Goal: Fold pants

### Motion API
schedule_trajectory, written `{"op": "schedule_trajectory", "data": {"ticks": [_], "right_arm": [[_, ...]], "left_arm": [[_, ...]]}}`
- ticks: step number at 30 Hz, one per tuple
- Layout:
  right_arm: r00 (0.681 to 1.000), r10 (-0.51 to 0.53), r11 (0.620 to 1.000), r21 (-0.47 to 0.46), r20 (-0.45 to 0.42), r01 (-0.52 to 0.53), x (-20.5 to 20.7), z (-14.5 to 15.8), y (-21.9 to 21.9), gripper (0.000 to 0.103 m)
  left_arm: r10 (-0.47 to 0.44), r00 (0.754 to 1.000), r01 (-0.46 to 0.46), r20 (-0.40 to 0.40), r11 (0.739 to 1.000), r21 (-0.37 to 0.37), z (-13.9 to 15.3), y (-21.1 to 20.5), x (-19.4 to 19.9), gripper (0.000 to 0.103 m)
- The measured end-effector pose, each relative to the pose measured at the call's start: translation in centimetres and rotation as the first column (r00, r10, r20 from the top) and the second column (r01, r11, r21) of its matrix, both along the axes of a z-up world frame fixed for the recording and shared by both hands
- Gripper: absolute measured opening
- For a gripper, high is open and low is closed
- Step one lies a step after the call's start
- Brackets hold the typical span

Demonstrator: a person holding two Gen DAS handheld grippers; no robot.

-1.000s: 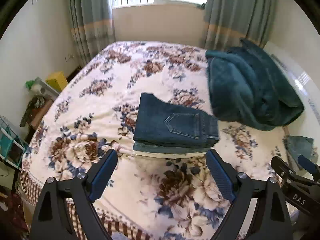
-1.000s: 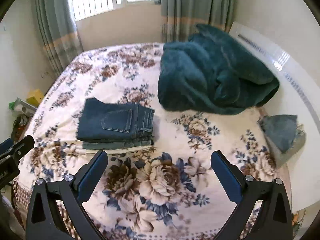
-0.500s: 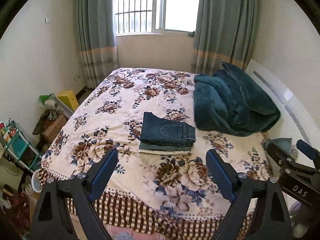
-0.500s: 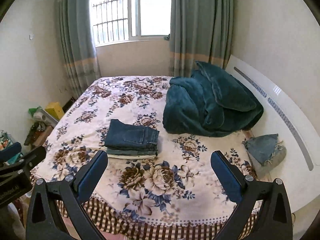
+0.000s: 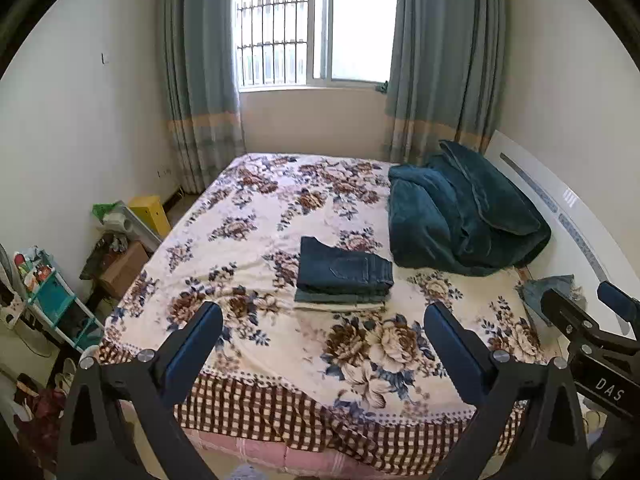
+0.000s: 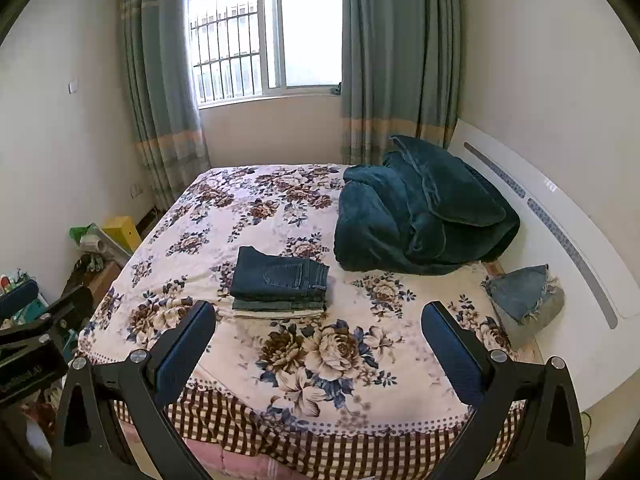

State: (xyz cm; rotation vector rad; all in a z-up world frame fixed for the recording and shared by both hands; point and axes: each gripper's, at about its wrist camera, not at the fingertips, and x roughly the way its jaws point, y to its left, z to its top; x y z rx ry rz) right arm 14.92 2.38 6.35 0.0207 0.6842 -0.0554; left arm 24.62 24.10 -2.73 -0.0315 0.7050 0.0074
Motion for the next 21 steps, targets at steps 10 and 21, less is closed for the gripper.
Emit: {"op": "schedule_trajectory", "data": {"ticks": [10,21], "right_arm": [[1.0,0.013,1.0,0.007,-0.009,-0.013,0.8,-0.3,0.4,0.103],[0.999,0.048,0.999,0.001,-0.02,-0.048,1.1,-0.7,1.3,0.103]], "left_arm": [[0.044,0.999,-0.045,0.019,0.999,0.011,-0.1,0.7,-1.2,0.103],[0.057,0.998,-0.057,0.008,0.998,0.007,-0.4,0.6,-1.5,0.103]]}}
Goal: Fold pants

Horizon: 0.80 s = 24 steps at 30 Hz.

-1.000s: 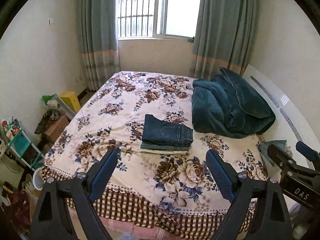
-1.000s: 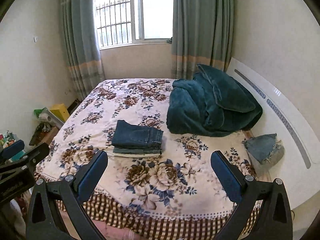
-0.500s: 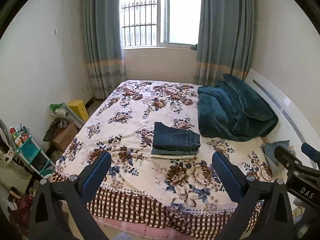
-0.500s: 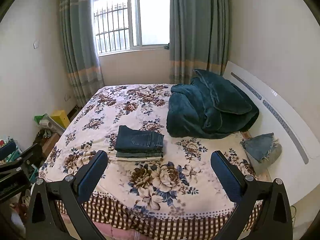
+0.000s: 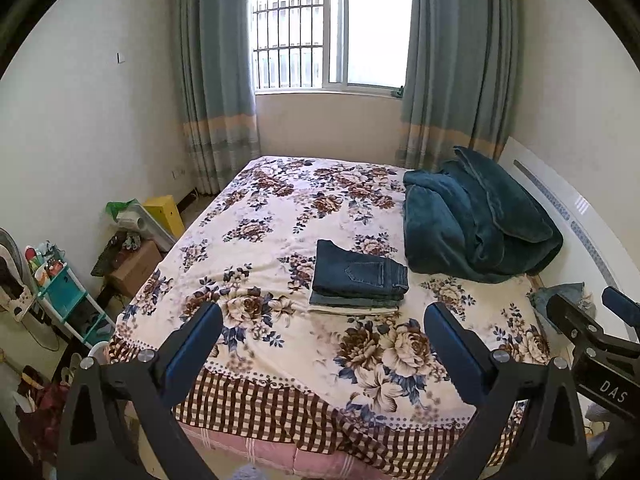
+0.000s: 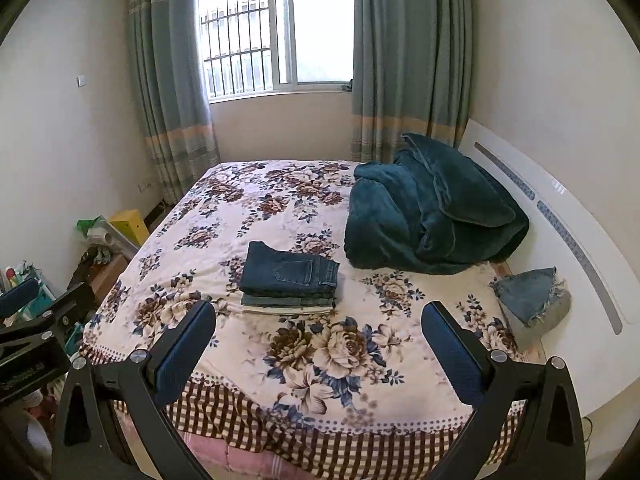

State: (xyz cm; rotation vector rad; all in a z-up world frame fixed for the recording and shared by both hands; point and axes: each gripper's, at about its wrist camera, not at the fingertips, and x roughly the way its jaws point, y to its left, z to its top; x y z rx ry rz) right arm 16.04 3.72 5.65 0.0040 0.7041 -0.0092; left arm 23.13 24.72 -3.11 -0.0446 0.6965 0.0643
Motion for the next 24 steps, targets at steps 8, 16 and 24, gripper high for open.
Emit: {"op": "schedule_trajectory", "data": {"ticks": [8,16,24], "right_arm": [[1.0,0.004,1.0,0.002,0.001,-0.004,-0.14,0.0,0.05,0.103],[1.0,0.011,1.0,0.003,-0.002,-0.011,-0.07,0.12,0.18,0.103],[1.0,0.022,1.0,0.013,-0.007,-0.022,-0.06,-0.15,0.47,0.103]], "left_arm": [[0.004,1.0,-0.004,0.009,1.0,0.001,0.27,0.0,-0.34,0.103],[0.002,1.0,-0.002,0.001,1.0,-0.001,0.47,-0.02,-0.32,0.103],[0.019,1.0,-0.019,-0.006,1.0,0.003,0.57,0.07,-0.67,0.103]]}}
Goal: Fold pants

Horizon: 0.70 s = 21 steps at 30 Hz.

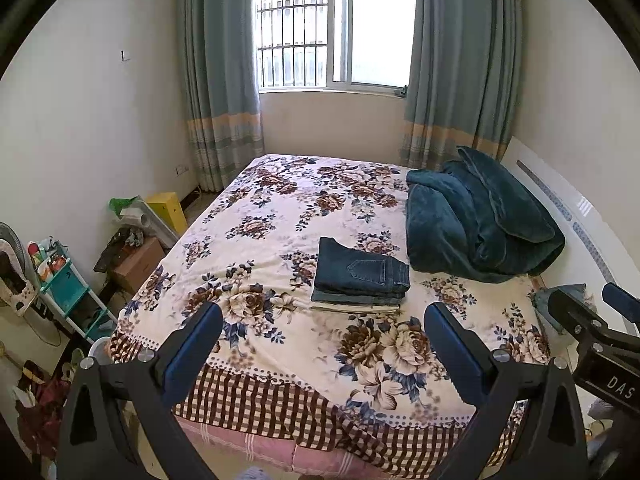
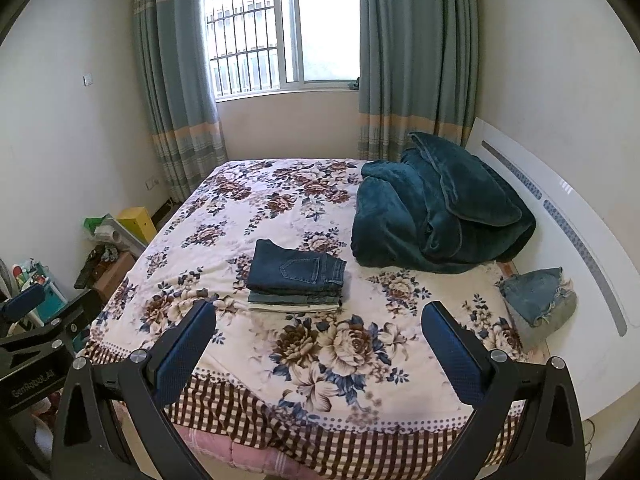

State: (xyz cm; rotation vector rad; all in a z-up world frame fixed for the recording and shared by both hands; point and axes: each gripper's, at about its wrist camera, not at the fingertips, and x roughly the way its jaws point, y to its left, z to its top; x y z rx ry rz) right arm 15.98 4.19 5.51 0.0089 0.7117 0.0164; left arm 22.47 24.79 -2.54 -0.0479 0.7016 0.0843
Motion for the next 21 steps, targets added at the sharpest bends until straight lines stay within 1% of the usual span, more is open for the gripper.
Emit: {"op": "schedule_trajectory", "data": {"ticks": [13,21], "right_arm": [[1.0,0.001,1.0,0.001,0.001,-0.001,-0.11,-0.11,-0.08,0.103],[1.0,-0.001,1.0,-0.001,0.003,0.001,-0.29,-0.32,-0.21,0.103]], "left_arm": [[0.0,1.0,0.0,-0.003,1.0,0.013,0.14,-0.27,-0.31,0.103],[0.002,1.0,-0.002,-0.003,1.0,0.007,0.25,0.2,-0.03,0.103]]}}
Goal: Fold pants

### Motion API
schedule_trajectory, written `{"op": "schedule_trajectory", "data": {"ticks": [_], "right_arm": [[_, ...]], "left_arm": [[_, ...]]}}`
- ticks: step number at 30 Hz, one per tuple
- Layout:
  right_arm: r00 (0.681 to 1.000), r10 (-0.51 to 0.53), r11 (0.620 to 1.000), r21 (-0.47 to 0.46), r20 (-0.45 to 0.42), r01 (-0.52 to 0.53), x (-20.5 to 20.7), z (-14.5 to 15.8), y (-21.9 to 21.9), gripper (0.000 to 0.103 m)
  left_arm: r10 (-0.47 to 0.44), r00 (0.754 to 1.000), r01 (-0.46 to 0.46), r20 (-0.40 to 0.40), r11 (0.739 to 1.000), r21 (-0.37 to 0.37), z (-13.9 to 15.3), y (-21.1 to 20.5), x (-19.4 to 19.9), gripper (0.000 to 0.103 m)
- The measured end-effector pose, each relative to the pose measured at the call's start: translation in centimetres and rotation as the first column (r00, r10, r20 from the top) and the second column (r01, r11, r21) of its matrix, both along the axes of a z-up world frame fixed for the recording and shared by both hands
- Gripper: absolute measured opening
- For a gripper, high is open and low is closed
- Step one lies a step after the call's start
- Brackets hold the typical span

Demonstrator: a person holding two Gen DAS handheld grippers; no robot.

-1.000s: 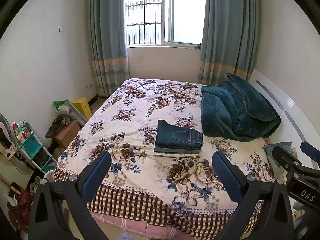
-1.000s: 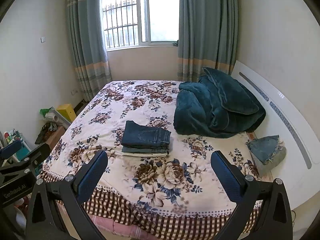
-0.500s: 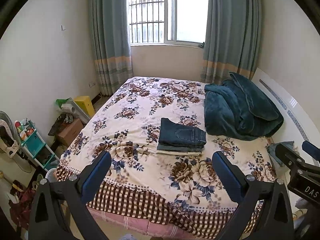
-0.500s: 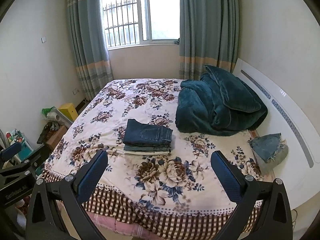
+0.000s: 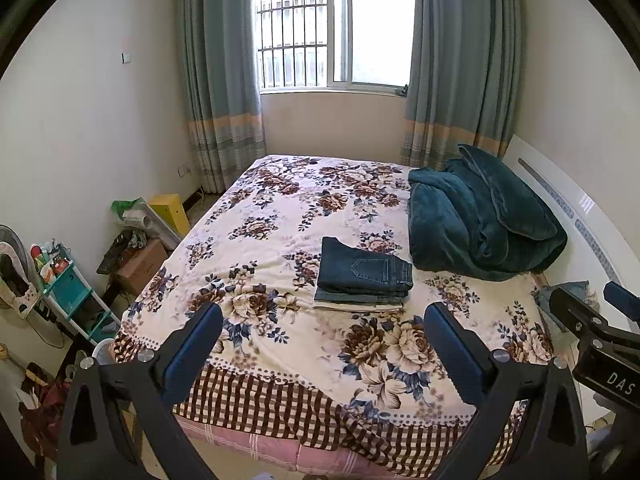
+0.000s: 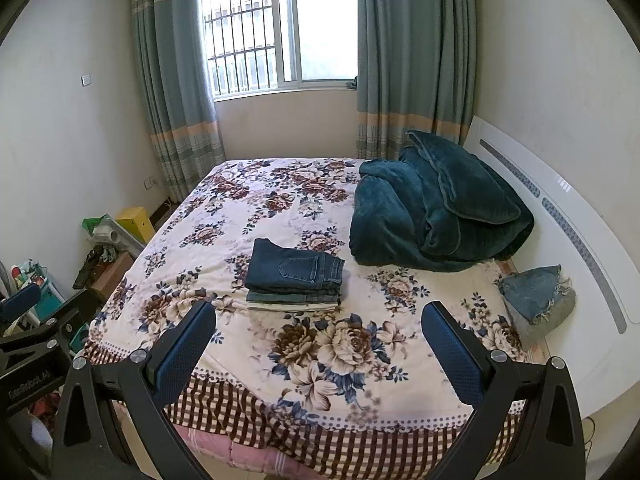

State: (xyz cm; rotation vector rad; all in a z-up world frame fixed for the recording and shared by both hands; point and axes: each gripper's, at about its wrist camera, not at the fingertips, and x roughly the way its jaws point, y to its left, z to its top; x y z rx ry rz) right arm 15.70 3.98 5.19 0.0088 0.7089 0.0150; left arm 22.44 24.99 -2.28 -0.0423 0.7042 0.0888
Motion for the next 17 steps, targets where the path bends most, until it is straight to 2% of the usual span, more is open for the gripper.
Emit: {"op": "schedule_trajectory", "data": {"ticks": [17], "right_arm": [[1.0,0.0,1.0,0.003,0.0,0.0,-0.23,-0.07,0.07,0.103]], "left_arm": [[0.01,1.0,-0.01,0.02,1.0,0.007,0.24,0.42,-0.19,0.103]]}}
